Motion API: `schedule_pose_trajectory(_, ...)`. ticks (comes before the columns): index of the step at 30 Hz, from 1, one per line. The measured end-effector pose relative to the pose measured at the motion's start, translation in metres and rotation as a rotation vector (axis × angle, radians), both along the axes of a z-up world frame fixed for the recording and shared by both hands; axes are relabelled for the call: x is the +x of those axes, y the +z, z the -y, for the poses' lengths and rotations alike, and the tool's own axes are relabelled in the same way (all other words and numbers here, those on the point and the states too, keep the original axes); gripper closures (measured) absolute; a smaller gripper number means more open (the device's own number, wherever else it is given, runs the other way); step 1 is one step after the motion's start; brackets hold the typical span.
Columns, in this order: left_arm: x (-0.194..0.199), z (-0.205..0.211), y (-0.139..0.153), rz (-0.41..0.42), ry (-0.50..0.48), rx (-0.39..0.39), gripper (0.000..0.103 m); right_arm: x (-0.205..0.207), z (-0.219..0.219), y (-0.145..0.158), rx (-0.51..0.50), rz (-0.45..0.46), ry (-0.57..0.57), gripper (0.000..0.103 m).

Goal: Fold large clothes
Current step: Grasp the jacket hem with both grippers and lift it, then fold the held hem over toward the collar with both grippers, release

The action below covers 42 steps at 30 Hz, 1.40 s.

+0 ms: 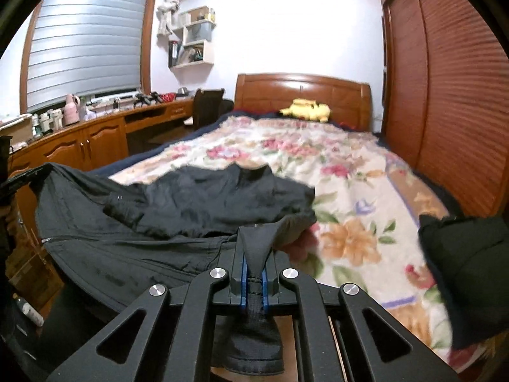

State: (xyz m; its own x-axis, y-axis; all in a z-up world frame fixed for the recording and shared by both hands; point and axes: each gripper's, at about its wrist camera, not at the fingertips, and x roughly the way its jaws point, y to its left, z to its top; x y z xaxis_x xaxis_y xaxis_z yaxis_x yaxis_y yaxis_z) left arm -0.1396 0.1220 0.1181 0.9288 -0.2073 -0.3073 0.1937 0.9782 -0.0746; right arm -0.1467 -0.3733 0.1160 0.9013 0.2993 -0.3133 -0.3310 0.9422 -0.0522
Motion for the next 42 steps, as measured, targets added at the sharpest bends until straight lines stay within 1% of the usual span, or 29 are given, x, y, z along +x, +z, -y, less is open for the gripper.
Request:
schedule_pose_trajectory(6,-0.012,0.001,0.041,0.077,-0.004,0.015,0.097,-0.033,-0.001,0.023,0.002,0.071,0.01,0.097)
schedule_pose_trajectory(9,-0.01,0.001,0.053,0.098,0.002,0.024,0.097,-0.044,0.003,0.034,0.008,0.109,0.026,0.097)
schedule_pose_trajectory(14,-0.009,-0.002,0.064,0.12,0.005,0.001,0.097,-0.061,0.006,0.044,0.023,0.159,0.039,0.098)
schedule_pose_trajectory(16,-0.013,-0.002,0.069,0.134,0.002,-0.007,0.097,-0.054,0.006,0.039,0.022,0.17,0.043,0.098)
schedule_pose_trajectory(19,-0.02,0.001,0.075,0.155,0.0,0.011,0.097,-0.055,0.006,0.038,0.018,0.186,0.048,0.098)
schedule_pose_trajectory(23,-0.011,0.004,0.078,0.149,0.003,0.029,0.097,-0.043,0.007,0.032,0.015,0.192,0.051,0.098)
schedule_pose_trajectory(26,0.011,0.005,0.065,0.114,0.014,0.049,0.097,-0.023,0.003,0.025,0.006,0.165,0.043,0.098)
schedule_pose_trajectory(28,0.034,0.003,0.047,0.063,0.022,0.055,0.097,0.0,-0.003,0.014,-0.004,0.119,0.035,0.098)
schedule_pose_trajectory(34,0.091,-0.006,-0.018,-0.078,0.06,0.041,0.097,0.075,-0.018,-0.043,-0.032,-0.012,0.022,0.097)
schedule_pose_trajectory(37,0.113,-0.006,-0.039,-0.127,0.072,0.053,0.097,0.108,-0.024,-0.065,-0.053,-0.068,0.004,0.097)
schedule_pose_trajectory(40,0.137,-0.009,-0.053,-0.167,0.084,0.063,0.097,0.141,-0.026,-0.082,-0.057,-0.121,-0.012,0.097)
schedule_pose_trajectory(42,0.154,-0.011,-0.063,-0.213,0.071,0.057,0.097,0.163,-0.028,-0.084,-0.049,-0.145,-0.005,0.097)
